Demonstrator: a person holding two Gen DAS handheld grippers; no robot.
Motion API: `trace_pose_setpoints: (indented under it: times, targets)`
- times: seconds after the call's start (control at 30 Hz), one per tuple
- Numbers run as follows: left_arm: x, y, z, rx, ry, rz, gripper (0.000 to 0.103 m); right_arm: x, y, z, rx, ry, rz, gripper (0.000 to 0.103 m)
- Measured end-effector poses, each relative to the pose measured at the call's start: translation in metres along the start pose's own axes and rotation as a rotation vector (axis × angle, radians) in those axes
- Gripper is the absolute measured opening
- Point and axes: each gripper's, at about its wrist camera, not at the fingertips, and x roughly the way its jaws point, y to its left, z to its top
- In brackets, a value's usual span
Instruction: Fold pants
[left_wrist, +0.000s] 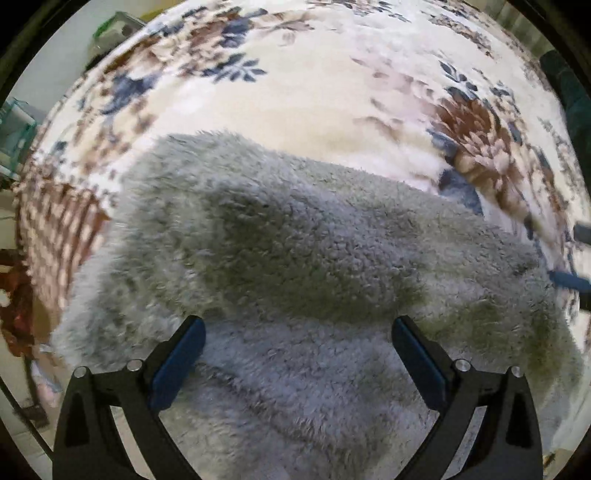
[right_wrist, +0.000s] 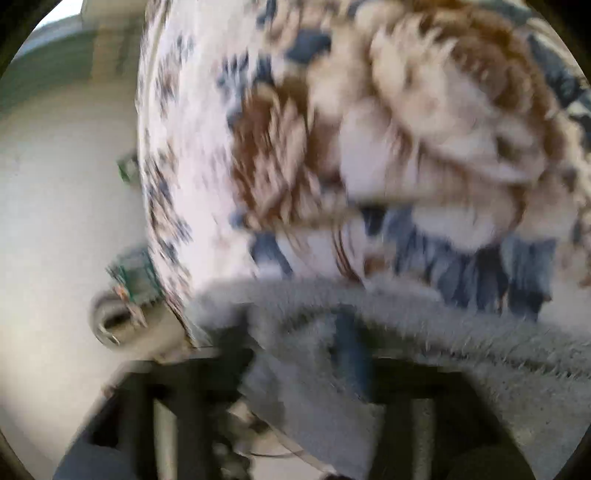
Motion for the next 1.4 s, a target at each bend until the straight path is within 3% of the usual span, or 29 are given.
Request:
trace_pose_setpoints:
  times: [0.07,0.13,0.17,0.2,0.23,0.33,0.43,0.53,0.67,0.73,0.77,0.9,0.97,1.07,1.13,1.17,1.2,1.27,1.33,1.4]
  targets:
    - [-0.004,-0.006,0.000,0.016,-0.005,0.031,0.103,0.031,0.000,-0.003,0.021,0.043,-0.086,0.066]
    - [-0.002,-0.013,-0.002,0.037,0.002,0.048,0.103,0.048,-0.001,-0.003,0.037,0.029,-0.130,0.065]
    - [0.001,-0.022,-0.004,0.045,0.009,0.048,0.103,0.052,0.004,-0.003,0.017,0.003,-0.136,0.058]
    - [0.003,-0.028,-0.005,0.053,0.020,0.048,0.103,0.053,0.013,-0.006,-0.020,-0.013,-0.138,0.042]
    - [0.008,-0.031,-0.005,0.063,0.034,0.051,0.103,0.056,0.020,-0.008,-0.053,-0.019,-0.143,0.037]
    - [0.016,-0.038,-0.013,0.079,0.046,0.058,0.103,0.044,0.041,-0.031,-0.223,-0.003,-0.118,0.033]
    - [0.022,-0.039,-0.013,0.064,0.063,0.039,0.103,0.041,0.041,-0.059,-0.397,0.087,-0.158,0.033]
    - [0.029,-0.038,-0.020,0.056,0.071,0.033,0.103,0.049,0.018,-0.062,-0.344,0.117,-0.180,0.042]
    - [0.030,-0.047,-0.018,0.065,0.071,0.037,0.103,0.047,0.005,-0.041,-0.240,0.075,-0.045,0.047]
    - [0.028,-0.049,-0.013,0.078,0.069,0.041,0.103,0.035,0.007,-0.031,-0.185,0.007,0.041,0.033]
    - [0.025,-0.047,-0.012,0.085,0.067,0.041,0.103,0.036,0.009,-0.027,-0.158,-0.006,0.059,0.021]
    - [0.016,-0.028,-0.013,0.082,0.065,0.021,0.103,-0.002,-0.001,-0.014,-0.109,-0.090,0.105,0.013]
    - [0.016,-0.028,-0.012,0.080,0.068,0.012,0.103,-0.011,-0.007,-0.012,-0.120,-0.113,0.055,0.013]
    - [0.018,-0.025,-0.009,0.076,0.078,0.011,0.103,-0.014,-0.003,-0.012,-0.158,-0.087,-0.066,0.014]
    - [0.019,-0.020,-0.007,0.077,0.084,0.007,0.103,-0.017,0.009,-0.013,-0.168,-0.063,-0.083,0.016]
    - [0.018,-0.016,-0.004,0.079,0.086,0.004,0.103,-0.023,0.011,-0.016,-0.186,-0.067,-0.092,0.024]
    - [0.018,-0.014,-0.002,0.081,0.089,0.000,0.103,-0.030,0.016,-0.021,-0.214,-0.084,-0.113,0.044]
    - [0.008,-0.015,0.001,0.083,0.086,-0.002,0.103,-0.035,0.029,-0.031,-0.270,-0.096,-0.143,0.064]
    - [-0.003,-0.017,0.003,0.089,0.077,-0.017,0.103,-0.034,0.039,-0.042,-0.340,-0.059,-0.201,0.065]
    - [-0.014,-0.018,0.003,0.092,0.064,-0.024,0.103,-0.020,0.041,-0.051,-0.407,-0.021,-0.314,0.065]
